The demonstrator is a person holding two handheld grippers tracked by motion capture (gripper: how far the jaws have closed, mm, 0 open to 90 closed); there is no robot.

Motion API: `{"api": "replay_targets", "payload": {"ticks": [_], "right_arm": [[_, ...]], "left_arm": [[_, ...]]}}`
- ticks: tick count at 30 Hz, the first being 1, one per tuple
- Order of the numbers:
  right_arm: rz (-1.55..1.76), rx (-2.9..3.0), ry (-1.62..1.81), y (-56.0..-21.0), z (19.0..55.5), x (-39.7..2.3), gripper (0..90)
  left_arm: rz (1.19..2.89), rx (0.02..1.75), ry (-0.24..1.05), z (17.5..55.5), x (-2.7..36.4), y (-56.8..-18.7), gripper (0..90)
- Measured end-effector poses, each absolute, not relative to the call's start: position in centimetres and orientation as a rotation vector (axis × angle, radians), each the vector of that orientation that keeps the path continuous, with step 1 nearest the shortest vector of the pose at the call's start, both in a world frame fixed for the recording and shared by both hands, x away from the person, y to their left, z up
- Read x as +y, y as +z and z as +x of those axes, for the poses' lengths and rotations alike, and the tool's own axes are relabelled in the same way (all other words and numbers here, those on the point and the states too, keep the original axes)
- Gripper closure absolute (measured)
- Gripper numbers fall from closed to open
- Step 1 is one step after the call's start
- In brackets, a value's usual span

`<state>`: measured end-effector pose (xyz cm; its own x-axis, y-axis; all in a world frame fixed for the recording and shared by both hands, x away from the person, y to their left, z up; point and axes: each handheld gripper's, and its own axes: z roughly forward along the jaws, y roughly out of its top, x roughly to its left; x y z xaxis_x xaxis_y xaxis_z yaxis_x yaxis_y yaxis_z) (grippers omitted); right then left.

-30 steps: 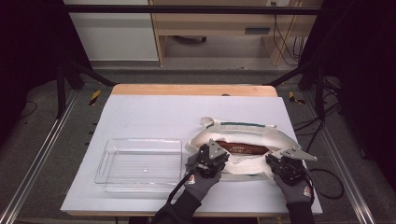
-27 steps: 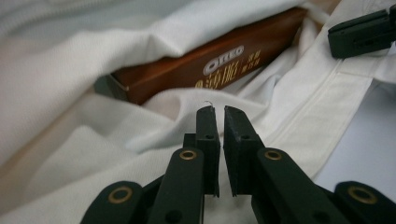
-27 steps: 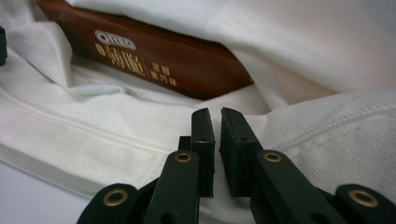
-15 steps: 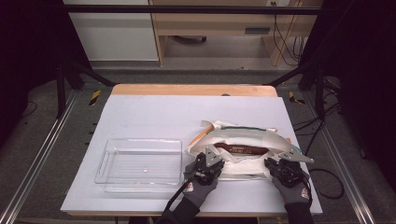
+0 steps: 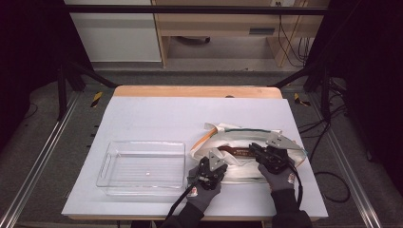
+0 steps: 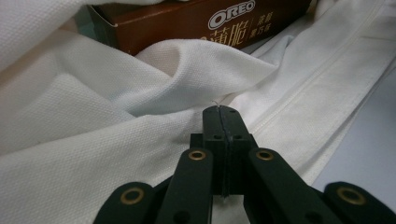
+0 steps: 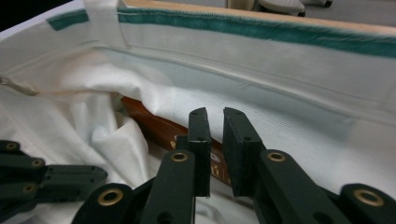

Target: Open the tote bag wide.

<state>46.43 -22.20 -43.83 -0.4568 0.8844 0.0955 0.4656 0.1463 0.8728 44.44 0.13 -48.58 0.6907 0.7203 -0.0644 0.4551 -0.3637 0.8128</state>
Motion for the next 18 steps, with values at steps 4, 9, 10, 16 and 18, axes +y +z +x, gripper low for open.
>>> {"api": "replay_targets", "payload": {"ticks": [4, 9, 10, 16, 18], "right_arm": [[1.307, 1.990, 1.237, -44.5, 47.3, -21.6, 84.9], [1.326, 1.992, 1.221, -44.5, 48.0, -21.7, 88.8], [1.335, 1.990, 1.199, -44.4, 48.2, -21.6, 89.8], [1.393, 1.965, 1.177, -44.3, 49.4, -21.7, 90.0], [1.388, 1.967, 1.131, -44.1, 49.7, -21.4, 90.0]], "left_arm": [[2.036, 0.905, 0.391, 44.4, -0.1, -48.6, 89.5], [2.058, 0.898, 0.396, 44.4, -0.3, -48.7, 89.6], [2.069, 0.900, 0.396, 44.5, -0.4, -48.7, 89.6], [2.082, 0.894, 0.408, 44.4, -0.5, -48.7, 89.6], [2.088, 0.888, 0.409, 44.4, -0.6, -48.7, 89.6]]}}
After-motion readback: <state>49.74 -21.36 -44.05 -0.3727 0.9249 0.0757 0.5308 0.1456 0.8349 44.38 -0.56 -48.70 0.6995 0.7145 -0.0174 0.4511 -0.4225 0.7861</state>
